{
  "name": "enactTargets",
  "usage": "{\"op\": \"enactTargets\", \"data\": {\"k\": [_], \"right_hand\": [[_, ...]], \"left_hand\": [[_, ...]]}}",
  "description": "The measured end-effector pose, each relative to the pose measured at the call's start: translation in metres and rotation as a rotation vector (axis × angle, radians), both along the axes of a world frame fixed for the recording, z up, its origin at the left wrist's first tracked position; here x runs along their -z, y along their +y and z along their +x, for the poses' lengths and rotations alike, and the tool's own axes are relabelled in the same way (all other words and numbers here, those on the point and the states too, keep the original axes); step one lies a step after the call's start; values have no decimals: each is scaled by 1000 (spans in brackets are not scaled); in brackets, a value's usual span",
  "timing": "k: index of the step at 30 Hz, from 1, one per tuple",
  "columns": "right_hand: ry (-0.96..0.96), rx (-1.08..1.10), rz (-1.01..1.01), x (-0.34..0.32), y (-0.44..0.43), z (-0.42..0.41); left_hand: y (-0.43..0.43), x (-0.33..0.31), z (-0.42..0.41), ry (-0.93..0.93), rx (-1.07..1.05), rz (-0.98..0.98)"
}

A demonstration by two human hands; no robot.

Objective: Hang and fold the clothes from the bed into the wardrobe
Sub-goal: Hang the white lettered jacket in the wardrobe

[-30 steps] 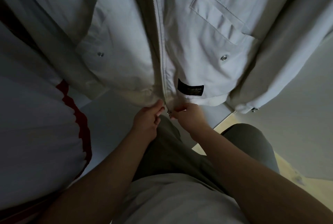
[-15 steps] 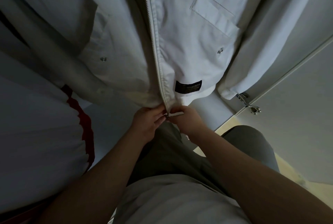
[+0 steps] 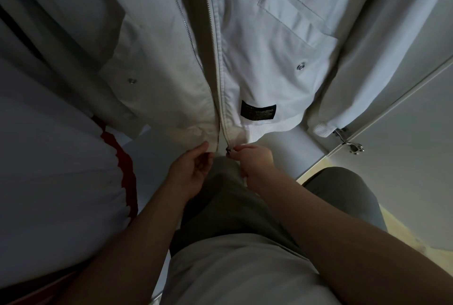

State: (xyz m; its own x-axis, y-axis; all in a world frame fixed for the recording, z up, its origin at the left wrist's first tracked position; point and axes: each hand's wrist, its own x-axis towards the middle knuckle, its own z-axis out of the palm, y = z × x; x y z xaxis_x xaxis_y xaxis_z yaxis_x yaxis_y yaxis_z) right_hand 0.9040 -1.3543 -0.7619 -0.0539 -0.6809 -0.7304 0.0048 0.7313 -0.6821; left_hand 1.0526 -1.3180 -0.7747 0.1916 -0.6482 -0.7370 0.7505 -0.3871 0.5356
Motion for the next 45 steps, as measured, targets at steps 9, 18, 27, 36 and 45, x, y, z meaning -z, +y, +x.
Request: {"op": "enactTargets", "data": {"k": [9,18,27,36,45], "right_hand": [[63,-34,0,3,1,1],[71,7,-23,5,4,1],[-10,100,28,-1,7,10],[-44,85,60,-1,10,15],[-69,116,57,-1,8,17]], "left_hand": [[-2,-3,-1,40,161,18],[-4,0,-14,-119,124,-58],[2,1,-30,-141,-153,-71],[7,4,-28,-102,-151,-137],[7,7,-28,-109,-90,-162]]}}
